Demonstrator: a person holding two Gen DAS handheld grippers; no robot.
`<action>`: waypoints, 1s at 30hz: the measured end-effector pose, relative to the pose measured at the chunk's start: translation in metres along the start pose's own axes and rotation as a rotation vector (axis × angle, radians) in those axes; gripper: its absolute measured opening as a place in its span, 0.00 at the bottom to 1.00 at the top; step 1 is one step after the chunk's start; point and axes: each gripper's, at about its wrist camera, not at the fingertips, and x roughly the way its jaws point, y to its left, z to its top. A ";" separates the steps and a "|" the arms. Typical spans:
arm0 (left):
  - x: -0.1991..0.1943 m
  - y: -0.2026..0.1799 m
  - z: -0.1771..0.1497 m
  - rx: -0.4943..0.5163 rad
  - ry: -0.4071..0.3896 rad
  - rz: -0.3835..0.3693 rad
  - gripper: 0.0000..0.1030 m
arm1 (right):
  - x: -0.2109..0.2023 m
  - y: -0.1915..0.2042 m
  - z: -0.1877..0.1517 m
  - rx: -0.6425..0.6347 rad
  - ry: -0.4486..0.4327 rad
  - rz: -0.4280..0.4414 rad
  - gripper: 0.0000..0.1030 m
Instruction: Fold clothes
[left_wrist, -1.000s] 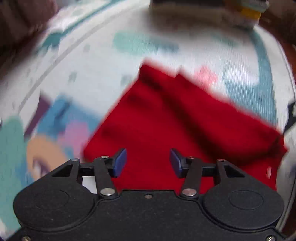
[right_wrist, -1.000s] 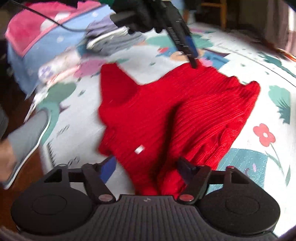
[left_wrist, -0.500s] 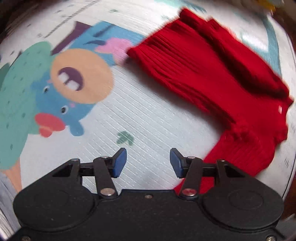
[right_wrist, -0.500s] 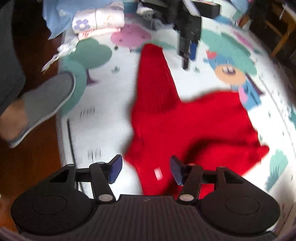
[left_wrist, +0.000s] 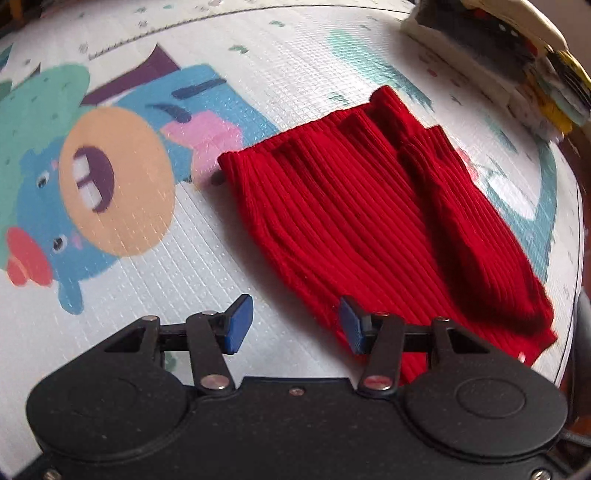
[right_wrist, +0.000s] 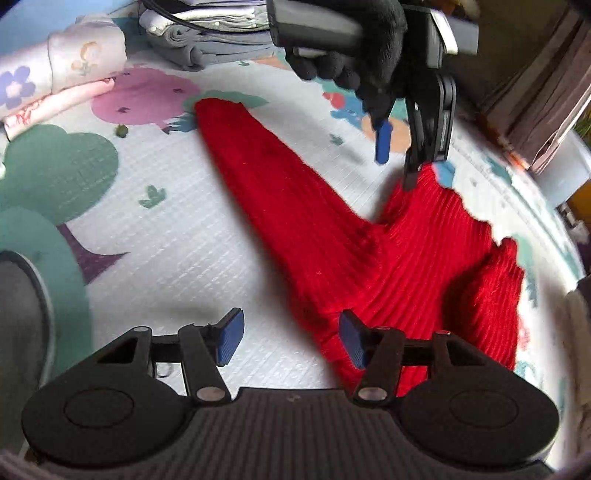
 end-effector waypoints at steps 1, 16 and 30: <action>0.001 0.002 0.001 -0.022 -0.004 -0.006 0.49 | 0.002 -0.001 0.000 -0.028 -0.007 -0.008 0.54; 0.014 0.019 0.011 -0.296 -0.123 -0.091 0.14 | 0.014 -0.056 0.009 0.241 -0.015 0.115 0.17; 0.027 -0.056 0.057 -0.205 -0.116 0.013 0.11 | 0.010 -0.144 -0.067 1.020 -0.042 0.160 0.16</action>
